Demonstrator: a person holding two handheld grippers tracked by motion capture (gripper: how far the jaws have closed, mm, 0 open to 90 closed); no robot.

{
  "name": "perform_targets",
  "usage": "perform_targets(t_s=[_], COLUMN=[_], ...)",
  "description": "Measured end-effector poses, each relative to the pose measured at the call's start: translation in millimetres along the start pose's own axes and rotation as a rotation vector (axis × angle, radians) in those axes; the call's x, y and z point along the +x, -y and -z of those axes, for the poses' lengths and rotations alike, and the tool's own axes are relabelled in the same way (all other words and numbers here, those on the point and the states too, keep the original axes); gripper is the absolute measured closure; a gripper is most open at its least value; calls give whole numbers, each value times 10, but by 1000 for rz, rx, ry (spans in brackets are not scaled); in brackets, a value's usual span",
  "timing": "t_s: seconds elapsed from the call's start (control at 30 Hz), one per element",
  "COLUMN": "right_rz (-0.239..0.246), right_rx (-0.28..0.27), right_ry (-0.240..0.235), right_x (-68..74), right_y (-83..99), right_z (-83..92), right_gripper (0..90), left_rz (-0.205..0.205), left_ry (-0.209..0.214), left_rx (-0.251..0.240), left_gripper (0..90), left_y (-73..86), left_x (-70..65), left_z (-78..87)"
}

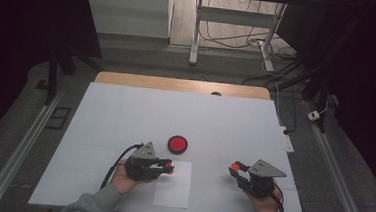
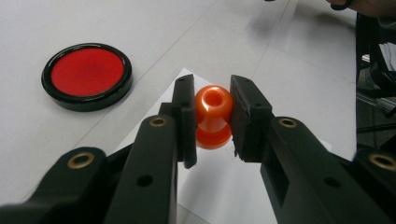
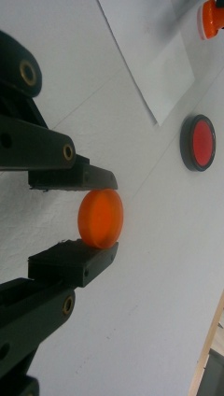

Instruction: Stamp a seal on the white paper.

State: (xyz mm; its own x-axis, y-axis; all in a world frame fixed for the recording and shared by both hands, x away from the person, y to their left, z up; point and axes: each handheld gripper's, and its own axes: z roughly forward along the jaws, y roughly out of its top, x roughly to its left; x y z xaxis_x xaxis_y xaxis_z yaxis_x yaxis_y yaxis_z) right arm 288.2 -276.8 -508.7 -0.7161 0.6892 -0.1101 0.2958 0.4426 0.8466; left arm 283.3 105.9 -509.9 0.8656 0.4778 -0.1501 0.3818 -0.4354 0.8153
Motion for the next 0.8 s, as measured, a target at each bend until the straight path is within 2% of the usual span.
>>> perform_targets(t_s=[0.8], right_rz=[-2], right_rx=[-1], right_ry=[-1], right_x=[-2], right_y=[0], right_z=[-3], right_gripper=[639], left_rz=[-19], left_ry=[22], left_rx=[15], left_gripper=[726], left_y=[20], left_x=[-100], left_z=[-31])
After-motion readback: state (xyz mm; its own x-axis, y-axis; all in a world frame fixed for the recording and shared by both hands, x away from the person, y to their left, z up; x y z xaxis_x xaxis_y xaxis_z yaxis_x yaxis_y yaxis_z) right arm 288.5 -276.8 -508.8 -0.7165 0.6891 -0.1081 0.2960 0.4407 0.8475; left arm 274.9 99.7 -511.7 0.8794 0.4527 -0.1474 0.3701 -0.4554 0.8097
